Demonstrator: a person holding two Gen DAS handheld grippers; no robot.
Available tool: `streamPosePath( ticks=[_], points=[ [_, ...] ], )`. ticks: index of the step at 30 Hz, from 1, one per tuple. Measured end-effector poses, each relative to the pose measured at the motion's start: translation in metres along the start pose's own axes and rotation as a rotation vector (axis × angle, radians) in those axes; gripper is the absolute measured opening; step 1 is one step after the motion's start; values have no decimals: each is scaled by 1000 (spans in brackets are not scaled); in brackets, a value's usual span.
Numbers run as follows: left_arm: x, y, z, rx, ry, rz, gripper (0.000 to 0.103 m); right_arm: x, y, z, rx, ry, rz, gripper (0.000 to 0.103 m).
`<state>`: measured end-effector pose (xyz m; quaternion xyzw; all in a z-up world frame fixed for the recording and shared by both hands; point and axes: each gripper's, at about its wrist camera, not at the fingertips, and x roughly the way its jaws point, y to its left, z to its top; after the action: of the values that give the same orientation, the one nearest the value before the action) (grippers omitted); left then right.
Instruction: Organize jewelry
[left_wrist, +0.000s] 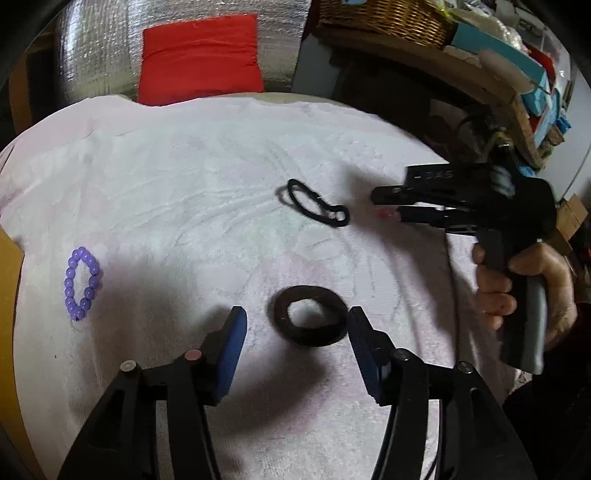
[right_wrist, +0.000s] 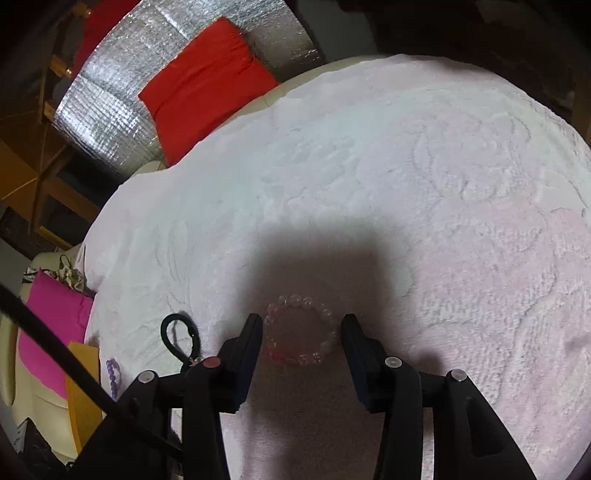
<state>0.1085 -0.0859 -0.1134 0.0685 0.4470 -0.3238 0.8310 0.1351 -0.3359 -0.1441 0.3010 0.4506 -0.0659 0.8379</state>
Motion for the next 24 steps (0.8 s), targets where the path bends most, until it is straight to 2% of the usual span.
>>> streamPosePath(
  ticks=[2,6,8,10,11,15,19,22,24],
  points=[
    [-1,-4,-1,12,-2,-5,64,1,6,-1,-39,-5,-11,56],
    [6,-10,-2,25,23,-3,64,3,12,-5,-97,-21,-49,56],
    [11,-12,-1,23,31,2,64,4,14,-7,-132,-36,-94,39],
    [14,-12,-1,18,33,7,64,5,15,-6,-139,-42,-95,34],
    [15,-13,0,17,32,11,64,4,13,-6,-136,-43,-94,26],
    [17,-15,1,18,19,21,64,-2,-1,-3,-107,-41,-76,16],
    [19,-14,3,12,7,21,64,-10,-10,-1,-90,-43,-58,14],
    [19,-14,4,25,4,30,48,-14,-19,2,-54,-35,-12,13],
    [19,-13,5,30,3,31,44,-15,-27,4,-19,-22,20,13]
  ],
)
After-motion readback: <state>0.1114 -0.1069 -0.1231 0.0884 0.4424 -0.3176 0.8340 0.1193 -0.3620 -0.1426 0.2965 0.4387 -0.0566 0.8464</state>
